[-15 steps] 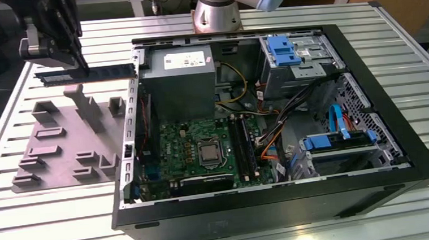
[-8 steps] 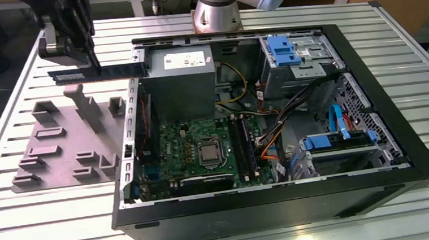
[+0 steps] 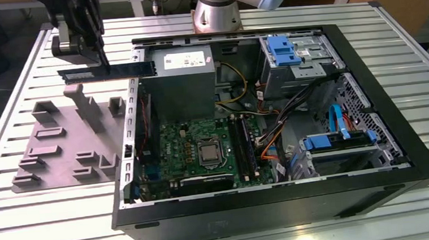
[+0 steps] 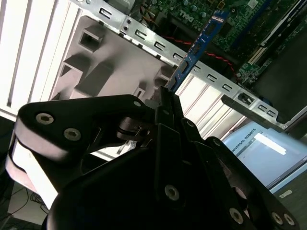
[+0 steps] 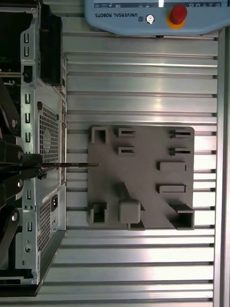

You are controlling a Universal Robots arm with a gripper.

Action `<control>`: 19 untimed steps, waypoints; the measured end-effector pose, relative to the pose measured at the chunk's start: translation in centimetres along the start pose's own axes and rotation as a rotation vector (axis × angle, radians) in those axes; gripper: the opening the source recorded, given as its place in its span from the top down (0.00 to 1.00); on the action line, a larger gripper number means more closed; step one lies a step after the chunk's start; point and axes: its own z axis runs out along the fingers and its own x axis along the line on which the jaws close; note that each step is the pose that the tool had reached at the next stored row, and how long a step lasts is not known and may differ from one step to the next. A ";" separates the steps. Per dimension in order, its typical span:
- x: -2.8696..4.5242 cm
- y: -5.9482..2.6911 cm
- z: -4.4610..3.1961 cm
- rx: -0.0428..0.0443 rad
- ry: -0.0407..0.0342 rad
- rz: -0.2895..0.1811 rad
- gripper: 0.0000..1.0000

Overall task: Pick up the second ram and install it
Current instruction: 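Pick up the second ram and move it above second insertion slot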

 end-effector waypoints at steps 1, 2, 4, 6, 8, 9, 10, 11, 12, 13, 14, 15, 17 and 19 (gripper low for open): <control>-0.01 -0.13 0.00 0.0000 -0.0001 0.000 0.86; -0.02 -0.27 -0.01 0.0000 0.0000 0.000 0.86; -0.03 -0.55 -0.01 0.0000 0.0000 0.000 0.86; -0.05 -0.85 -0.02 0.0000 0.0000 0.000 0.86; -0.06 -1.15 -0.02 0.0000 -0.0001 0.000 0.86; -0.07 -1.30 -0.03 0.0000 0.0000 0.000 0.86; -0.08 -1.46 -0.04 -0.0001 0.0000 0.000 0.86; -0.08 -1.61 -0.04 0.0000 0.0000 0.000 0.86; -0.08 -1.77 -0.04 0.0000 -0.0001 0.000 0.86; -0.09 -1.93 -0.05 0.0000 0.0000 0.000 0.86; -0.09 -2.09 -0.05 0.0000 0.0000 0.000 0.86; -0.09 -2.25 -0.05 0.0001 0.0000 0.000 0.86; -0.10 -2.58 -0.06 0.0000 0.0000 0.000 0.86; -0.10 -2.93 -0.07 0.0000 -0.0001 0.000 0.86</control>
